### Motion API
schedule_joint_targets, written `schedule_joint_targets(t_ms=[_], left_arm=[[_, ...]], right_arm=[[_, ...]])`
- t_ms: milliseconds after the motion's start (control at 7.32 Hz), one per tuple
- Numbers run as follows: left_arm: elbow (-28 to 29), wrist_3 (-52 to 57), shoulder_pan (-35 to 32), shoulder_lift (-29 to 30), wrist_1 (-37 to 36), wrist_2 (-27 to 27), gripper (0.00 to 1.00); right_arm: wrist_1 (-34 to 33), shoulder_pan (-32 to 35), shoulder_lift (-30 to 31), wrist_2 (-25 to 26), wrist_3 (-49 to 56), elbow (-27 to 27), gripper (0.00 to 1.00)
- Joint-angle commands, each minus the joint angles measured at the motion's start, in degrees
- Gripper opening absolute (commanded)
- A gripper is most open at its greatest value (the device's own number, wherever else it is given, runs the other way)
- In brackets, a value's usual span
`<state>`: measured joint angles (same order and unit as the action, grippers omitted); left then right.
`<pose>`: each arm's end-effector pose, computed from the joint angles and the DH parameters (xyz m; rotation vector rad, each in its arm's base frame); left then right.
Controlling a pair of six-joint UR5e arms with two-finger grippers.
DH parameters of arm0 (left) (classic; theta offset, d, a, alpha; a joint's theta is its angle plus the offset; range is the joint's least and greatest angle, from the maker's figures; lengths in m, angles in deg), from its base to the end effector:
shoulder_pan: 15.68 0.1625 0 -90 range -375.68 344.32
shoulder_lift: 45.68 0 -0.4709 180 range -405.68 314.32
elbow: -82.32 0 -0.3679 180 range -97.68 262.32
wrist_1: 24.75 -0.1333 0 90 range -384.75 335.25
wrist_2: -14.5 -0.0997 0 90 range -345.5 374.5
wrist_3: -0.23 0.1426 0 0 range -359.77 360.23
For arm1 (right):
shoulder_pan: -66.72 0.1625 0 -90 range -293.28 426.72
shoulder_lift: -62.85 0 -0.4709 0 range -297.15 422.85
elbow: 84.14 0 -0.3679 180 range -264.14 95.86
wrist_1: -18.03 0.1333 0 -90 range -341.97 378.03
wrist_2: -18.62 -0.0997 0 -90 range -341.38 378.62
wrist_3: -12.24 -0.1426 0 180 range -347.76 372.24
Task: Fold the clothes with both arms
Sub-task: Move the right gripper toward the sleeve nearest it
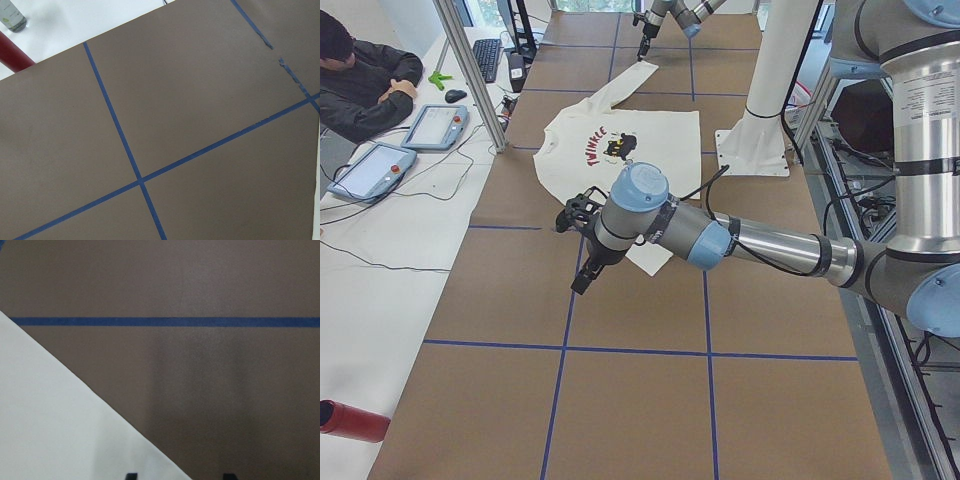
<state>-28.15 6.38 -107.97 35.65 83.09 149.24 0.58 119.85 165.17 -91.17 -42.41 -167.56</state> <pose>-0.0499 -0.4242 0.5915 0.5461 0.7258 0.2646 -0.1808 -0.3828 0.7410 0.4173 -0.8865 0.1234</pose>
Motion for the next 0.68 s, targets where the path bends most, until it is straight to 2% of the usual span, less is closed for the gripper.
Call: schedule_joint_targets(t_ms=[0,273,410,547], left_arm=[[0.0,0.0,0.0,-0.03,0.0,0.09,1.0],[0.08,0.09,0.0,-0.03,0.0,0.09,1.0],[0.0,0.09,0.0,-0.03,0.0,0.09,1.0],[0.0,0.09,0.0,-0.03,0.0,0.18,1.0]], right_arm=[[-0.04,-0.22,0.07,0.01,-0.01,0.28,0.62],[-0.04,-0.48,0.07,0.01,-0.01,0.28,0.43],[-0.04,-0.57,0.07,0.01,-0.01,0.37,0.24],[-0.04,-0.83,0.07,0.1,-0.01,0.37,0.0]])
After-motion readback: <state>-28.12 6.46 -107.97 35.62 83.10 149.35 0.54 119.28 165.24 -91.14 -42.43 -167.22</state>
